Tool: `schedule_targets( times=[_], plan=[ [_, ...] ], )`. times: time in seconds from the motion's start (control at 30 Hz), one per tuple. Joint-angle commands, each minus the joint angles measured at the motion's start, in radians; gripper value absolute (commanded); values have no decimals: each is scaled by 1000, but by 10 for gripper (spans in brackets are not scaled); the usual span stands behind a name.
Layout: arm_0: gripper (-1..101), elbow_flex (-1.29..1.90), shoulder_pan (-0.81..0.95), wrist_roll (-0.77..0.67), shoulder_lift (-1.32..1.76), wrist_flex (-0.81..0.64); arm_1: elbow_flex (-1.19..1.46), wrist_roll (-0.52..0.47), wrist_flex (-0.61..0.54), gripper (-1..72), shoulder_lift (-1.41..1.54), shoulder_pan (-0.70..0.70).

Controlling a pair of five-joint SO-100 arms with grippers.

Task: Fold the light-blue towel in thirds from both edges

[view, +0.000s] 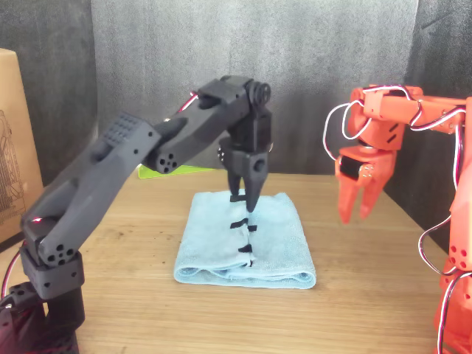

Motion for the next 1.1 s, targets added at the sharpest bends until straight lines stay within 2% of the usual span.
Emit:
schedule_targets(
  times=[0.0,0.07,0.17,0.23,0.37,0.57,0.83,1.07],
  plan=[
    [193,54,63,11,201,15,34,28,-32,207,114,15],
    [0,110,153,-20,279,15,69,38,-60,150,133,3],
    [-2,218,348,-67,383,8,114,72,-104,1,169,-23],
    [-2,367,486,-89,483,-44,166,81,-146,1,224,-44],
    [-2,948,729,-89,882,-345,295,97,-216,0,367,-112],
    [-2,1601,956,-58,1313,-598,560,87,-337,0,578,-192],
    [-3,2203,1009,-117,1736,-810,948,48,-508,0,905,-262],
    [-3,2399,1020,-167,1967,-842,1173,57,-584,0,1166,-328]
  ],
)
